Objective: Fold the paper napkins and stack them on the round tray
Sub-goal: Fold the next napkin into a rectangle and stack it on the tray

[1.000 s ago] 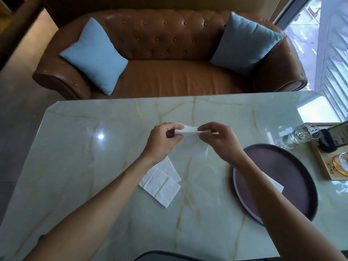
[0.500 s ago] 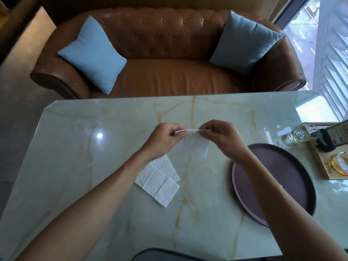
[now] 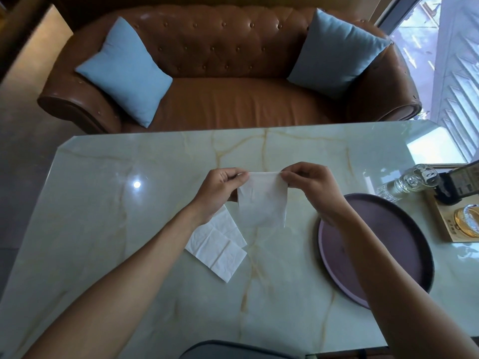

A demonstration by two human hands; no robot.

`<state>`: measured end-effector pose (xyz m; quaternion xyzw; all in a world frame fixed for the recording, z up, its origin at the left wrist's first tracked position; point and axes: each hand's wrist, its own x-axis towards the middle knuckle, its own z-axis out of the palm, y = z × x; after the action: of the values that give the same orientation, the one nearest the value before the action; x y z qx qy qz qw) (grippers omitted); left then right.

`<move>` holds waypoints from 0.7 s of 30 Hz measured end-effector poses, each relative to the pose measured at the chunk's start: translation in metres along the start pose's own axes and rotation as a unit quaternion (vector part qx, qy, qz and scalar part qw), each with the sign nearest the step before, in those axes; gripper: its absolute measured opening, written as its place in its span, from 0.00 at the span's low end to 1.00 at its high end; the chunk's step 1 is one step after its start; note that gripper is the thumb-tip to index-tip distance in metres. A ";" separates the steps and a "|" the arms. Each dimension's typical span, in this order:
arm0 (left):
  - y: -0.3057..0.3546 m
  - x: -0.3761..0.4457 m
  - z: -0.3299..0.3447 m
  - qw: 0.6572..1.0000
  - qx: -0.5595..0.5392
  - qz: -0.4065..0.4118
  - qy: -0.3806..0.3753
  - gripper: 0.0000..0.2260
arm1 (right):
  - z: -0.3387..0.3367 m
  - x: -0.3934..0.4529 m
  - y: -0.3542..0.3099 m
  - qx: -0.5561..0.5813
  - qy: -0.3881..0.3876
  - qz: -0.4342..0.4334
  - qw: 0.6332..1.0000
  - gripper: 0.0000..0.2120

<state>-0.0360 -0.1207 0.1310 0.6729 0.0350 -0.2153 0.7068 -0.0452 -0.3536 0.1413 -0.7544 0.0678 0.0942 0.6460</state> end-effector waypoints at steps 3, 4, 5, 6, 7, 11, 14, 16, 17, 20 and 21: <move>0.000 0.002 0.002 0.999 -0.040 -0.014 0.028 0.09 | 0.001 0.000 0.004 0.073 0.036 0.016 0.997 0.08; 0.000 0.004 0.001 0.997 -0.064 -0.021 0.040 0.08 | 0.000 0.000 0.006 0.095 0.049 0.026 0.994 0.09; 0.001 0.005 0.001 0.995 -0.086 -0.028 0.047 0.08 | -0.001 -0.001 0.009 0.104 0.052 0.038 0.992 0.10; 0.002 0.005 0.001 0.993 -0.099 -0.032 0.047 0.08 | 0.000 -0.001 0.013 0.097 0.040 0.051 0.993 0.10; 0.003 0.005 0.001 0.993 -0.103 -0.034 0.042 0.08 | 0.001 -0.003 0.018 0.085 0.012 0.065 0.994 0.11; 0.004 0.006 0.004 0.993 -0.108 -0.033 0.033 0.08 | 0.015 -0.011 0.031 0.083 -0.089 0.125 0.985 0.16; 0.000 0.007 0.002 0.989 -0.127 -0.040 0.058 0.08 | 0.021 -0.014 0.032 0.112 -0.070 0.135 0.982 0.10; -0.004 0.007 0.000 0.986 -0.144 -0.048 0.075 0.07 | 0.025 -0.016 0.031 0.129 -0.032 0.149 0.980 0.07; -0.006 0.007 0.000 0.984 -0.152 -0.054 0.075 0.06 | 0.026 -0.017 0.030 0.136 -0.018 0.156 0.978 0.07; -0.016 0.004 0.003 0.987 -0.141 -0.064 0.051 0.06 | 0.030 -0.019 0.026 0.131 0.005 0.174 0.976 0.14; -0.020 0.003 0.005 0.988 -0.129 -0.067 0.048 0.09 | 0.032 -0.019 0.025 0.129 0.011 0.181 0.975 0.17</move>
<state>-0.0412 -0.1263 0.1117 0.5818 0.1409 -0.2233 0.7693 -0.0710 -0.3267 0.1173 -0.6407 0.2220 0.1912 0.7097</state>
